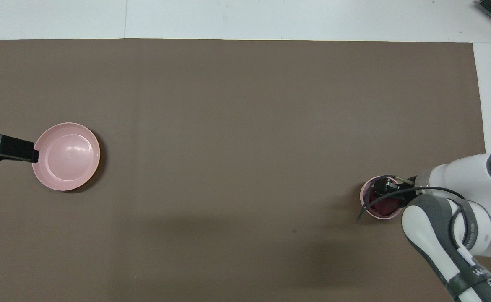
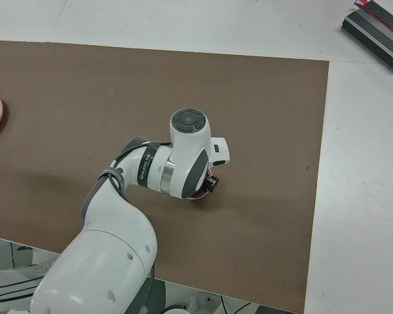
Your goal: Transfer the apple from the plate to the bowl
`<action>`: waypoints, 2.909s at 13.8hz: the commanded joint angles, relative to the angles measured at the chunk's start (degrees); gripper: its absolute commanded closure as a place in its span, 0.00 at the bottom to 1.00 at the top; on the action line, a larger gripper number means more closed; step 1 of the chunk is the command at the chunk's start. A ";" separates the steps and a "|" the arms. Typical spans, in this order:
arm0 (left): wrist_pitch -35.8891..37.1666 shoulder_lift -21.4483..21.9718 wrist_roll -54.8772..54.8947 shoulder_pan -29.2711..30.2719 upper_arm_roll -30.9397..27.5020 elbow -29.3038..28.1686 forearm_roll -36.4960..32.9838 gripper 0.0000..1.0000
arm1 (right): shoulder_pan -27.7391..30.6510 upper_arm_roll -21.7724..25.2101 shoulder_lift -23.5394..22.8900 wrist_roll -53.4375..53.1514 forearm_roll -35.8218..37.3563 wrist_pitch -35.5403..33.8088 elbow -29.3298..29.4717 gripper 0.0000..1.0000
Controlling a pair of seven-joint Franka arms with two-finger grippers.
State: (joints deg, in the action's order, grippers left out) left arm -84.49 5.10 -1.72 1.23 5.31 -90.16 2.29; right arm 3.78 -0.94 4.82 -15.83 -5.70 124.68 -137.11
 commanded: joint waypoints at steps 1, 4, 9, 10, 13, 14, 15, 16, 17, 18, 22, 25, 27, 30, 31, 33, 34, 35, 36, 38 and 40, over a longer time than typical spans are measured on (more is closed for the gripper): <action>-1.64 0.62 0.49 1.14 0.14 -0.89 1.57 0.00 | -1.22 -0.29 1.25 1.06 3.40 -7.85 6.92 0.00; -0.33 0.53 0.40 1.31 0.14 -0.45 1.49 0.00 | -1.76 -0.29 1.16 6.93 6.04 -14.53 15.97 0.00; -0.32 0.44 0.49 1.40 0.14 -0.37 1.49 0.00 | -1.84 -0.73 0.19 12.05 7.98 -21.48 29.16 0.00; -0.41 0.44 0.49 1.40 0.05 -0.37 1.49 0.00 | -1.84 -0.73 0.11 11.70 7.81 -23.50 32.05 0.00; -0.32 0.44 0.49 1.49 0.05 -0.37 1.49 0.00 | -1.67 -0.73 -1.38 11.61 6.75 -31.84 40.40 0.00; -0.32 0.44 0.49 1.49 0.05 -0.37 1.49 0.00 | -1.41 -0.73 -2.43 11.61 6.75 -35.87 44.17 0.00; -0.32 0.44 0.49 1.40 0.14 -0.37 1.49 0.00 | -1.49 -0.73 -4.10 11.61 7.10 -39.83 48.21 0.00; -0.32 0.44 0.49 1.40 0.05 -0.37 1.49 0.00 | -1.49 -0.73 -5.07 11.61 7.36 -42.21 49.99 0.00; -0.32 0.44 0.49 1.49 0.05 -0.37 1.49 0.00 | -1.23 -0.73 -5.08 11.61 7.10 -41.72 49.92 0.00; -0.32 0.44 0.49 1.49 0.05 -0.37 1.49 0.00 | -1.40 -0.73 -5.34 11.61 6.84 -40.84 49.92 0.00; -0.32 0.44 0.49 1.49 0.14 -0.37 1.49 0.00 | -1.75 -0.73 -5.26 11.70 5.96 -39.34 49.66 0.00; -0.32 0.44 0.49 1.49 0.05 -0.37 1.49 0.00 | -1.75 -0.73 -5.26 12.23 6.05 -39.16 49.57 0.00; -0.32 0.44 0.49 1.49 0.14 -0.37 1.49 0.00 | -1.75 -0.73 -5.26 12.32 6.05 -38.90 49.57 0.00; -0.32 0.44 0.49 1.40 0.05 -0.37 1.49 0.00 | -1.75 -0.73 -5.26 12.40 6.05 -38.64 49.48 0.00; -0.32 0.44 0.49 1.40 0.05 -0.37 1.49 0.00 | -1.75 -0.73 -5.26 12.32 6.05 -38.64 49.48 0.00; -0.32 0.44 0.40 1.40 0.14 -0.37 1.49 0.00 | -1.75 -0.73 -5.17 12.32 6.05 -38.64 49.40 0.00; -0.32 0.44 0.32 1.40 0.14 -0.37 1.49 0.00 | -1.75 -0.73 -5.17 12.40 6.05 -38.64 49.40 0.00; 0.20 0.62 0.40 1.49 0.05 -0.45 1.49 0.00 | -1.75 -0.73 -5.17 12.40 6.05 -38.64 49.40 0.00; 0.38 0.53 0.23 1.49 0.05 -0.37 1.49 0.00 | -1.75 -0.73 -5.17 12.40 6.05 -38.64 49.40 0.00; 0.20 0.44 0.40 1.40 0.14 -0.37 1.49 0.00 | -1.75 -0.73 -5.17 12.32 6.05 -38.64 49.31 0.00; -0.58 0.44 0.84 1.40 0.14 -0.37 1.49 0.00 | -1.75 -0.73 -5.17 12.32 6.05 -38.64 49.40 0.00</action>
State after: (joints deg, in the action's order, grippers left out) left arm -84.76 5.10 -1.65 1.99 5.20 -90.16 3.04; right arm 1.70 -1.49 0.01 -5.08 0.99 85.66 -88.42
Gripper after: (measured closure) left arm 0.000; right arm 0.000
